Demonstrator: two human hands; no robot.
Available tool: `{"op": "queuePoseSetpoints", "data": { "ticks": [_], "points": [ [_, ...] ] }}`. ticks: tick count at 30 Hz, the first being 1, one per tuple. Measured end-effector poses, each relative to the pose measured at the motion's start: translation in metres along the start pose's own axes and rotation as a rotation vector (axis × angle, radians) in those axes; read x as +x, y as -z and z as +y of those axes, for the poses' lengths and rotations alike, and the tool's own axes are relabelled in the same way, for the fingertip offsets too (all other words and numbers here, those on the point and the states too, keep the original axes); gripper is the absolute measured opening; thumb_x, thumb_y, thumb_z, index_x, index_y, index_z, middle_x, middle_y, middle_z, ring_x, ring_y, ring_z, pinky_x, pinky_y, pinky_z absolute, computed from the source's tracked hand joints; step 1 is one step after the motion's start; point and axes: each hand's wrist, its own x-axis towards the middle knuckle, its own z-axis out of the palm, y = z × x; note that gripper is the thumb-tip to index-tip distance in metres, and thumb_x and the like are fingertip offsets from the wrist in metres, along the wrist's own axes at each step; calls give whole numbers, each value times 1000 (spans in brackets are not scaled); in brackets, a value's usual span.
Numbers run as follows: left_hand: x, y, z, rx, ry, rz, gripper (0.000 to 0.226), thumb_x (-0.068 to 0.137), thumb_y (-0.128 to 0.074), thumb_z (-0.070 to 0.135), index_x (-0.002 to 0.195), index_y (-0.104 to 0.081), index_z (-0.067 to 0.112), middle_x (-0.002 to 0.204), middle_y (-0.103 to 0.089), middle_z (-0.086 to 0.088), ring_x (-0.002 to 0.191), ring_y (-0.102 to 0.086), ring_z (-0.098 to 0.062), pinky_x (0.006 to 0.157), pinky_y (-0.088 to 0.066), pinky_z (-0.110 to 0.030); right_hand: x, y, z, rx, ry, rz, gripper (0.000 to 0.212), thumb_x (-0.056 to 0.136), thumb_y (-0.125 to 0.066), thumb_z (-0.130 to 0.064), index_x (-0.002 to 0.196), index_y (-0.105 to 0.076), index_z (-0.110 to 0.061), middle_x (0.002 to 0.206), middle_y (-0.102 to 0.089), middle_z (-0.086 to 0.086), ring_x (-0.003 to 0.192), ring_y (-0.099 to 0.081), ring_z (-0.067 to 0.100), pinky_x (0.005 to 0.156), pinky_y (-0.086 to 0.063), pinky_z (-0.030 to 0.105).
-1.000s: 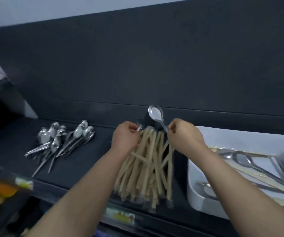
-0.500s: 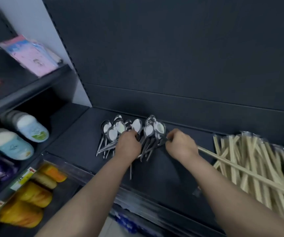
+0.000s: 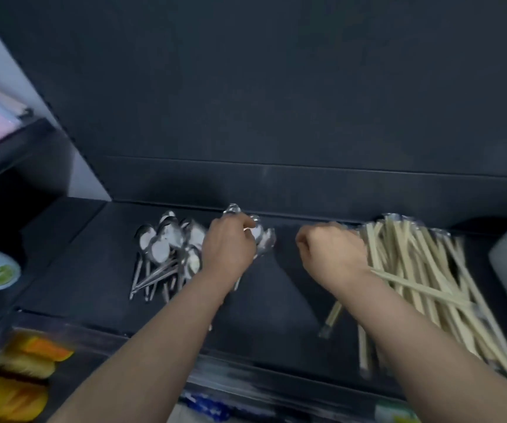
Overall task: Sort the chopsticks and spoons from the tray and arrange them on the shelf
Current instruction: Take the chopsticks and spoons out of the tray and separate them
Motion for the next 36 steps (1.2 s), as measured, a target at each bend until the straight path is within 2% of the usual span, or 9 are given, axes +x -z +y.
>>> {"op": "queuePoseSetpoints", "data": {
  "ticks": [4,9,11,14,18,22,26,32,36],
  "points": [
    [-9,-34,72,-76,-168,-69,23,91,-54,12,103,-71,22,107,-67,0,101,-61,-21,85,-49,-32,-33,24,66,-99,-72,118,16,88,-50,-24,92,-65,-24,97,-67,0,99,-59,26,78,-42,32],
    [-39,-77,193,-218,-335,-158,21,89,-56,12,101,-70,21,102,-68,1,97,-63,-21,85,-51,-38,-82,53,173,-216,-259,211,10,62,-72,-16,66,-66,-22,63,-62,-2,64,-59,26,56,-29,28],
    [-56,-95,246,-242,-380,-196,22,90,-55,14,102,-70,25,106,-68,4,99,-63,-18,88,-51,-38,-105,66,219,-258,-314,206,7,67,-67,-15,69,-64,-21,66,-61,-1,68,-58,27,58,-27,28],
    [-82,-122,320,-267,-469,-237,24,90,-55,13,104,-70,25,106,-69,7,96,-63,-15,90,-50,-33,-141,83,289,-255,-373,208,16,84,-54,-17,89,-66,-25,85,-65,-2,86,-58,26,65,-32,31],
    [-110,-160,392,-170,-514,-408,22,91,-53,17,105,-69,25,104,-69,10,97,-62,-13,86,-51,-30,-185,97,375,-176,-477,173,21,89,-50,-17,97,-66,-28,94,-66,-1,92,-58,25,65,-33,28],
    [-129,-197,425,77,-465,-637,13,88,-61,21,93,-72,24,105,-69,6,102,-61,-19,87,-52,-33,-211,99,430,-137,-515,43,26,91,-47,-19,104,-65,-31,101,-66,-2,98,-59,23,65,-35,27],
    [-142,-213,434,273,-484,-709,12,83,-69,25,92,-74,20,103,-69,4,100,-62,-20,81,-52,-31,-219,95,454,-40,-516,-59,27,90,-49,-21,108,-64,-34,108,-66,-3,102,-60,23,72,-43,29],
    [-134,-216,435,225,-412,-712,8,80,-73,24,73,-71,23,87,-68,10,88,-64,-15,82,-55,-35,-202,89,468,-14,-379,-322,30,90,-54,-19,118,-60,-30,121,-59,-2,110,-57,23,87,-49,32],
    [-133,-216,430,178,-390,-754,3,79,-76,24,80,-74,22,84,-69,12,85,-63,-9,84,-55,-37,-192,78,466,-137,-310,-388,30,89,-53,-13,117,-62,-19,119,-55,3,109,-57,26,79,-46,30]
  ]
}}
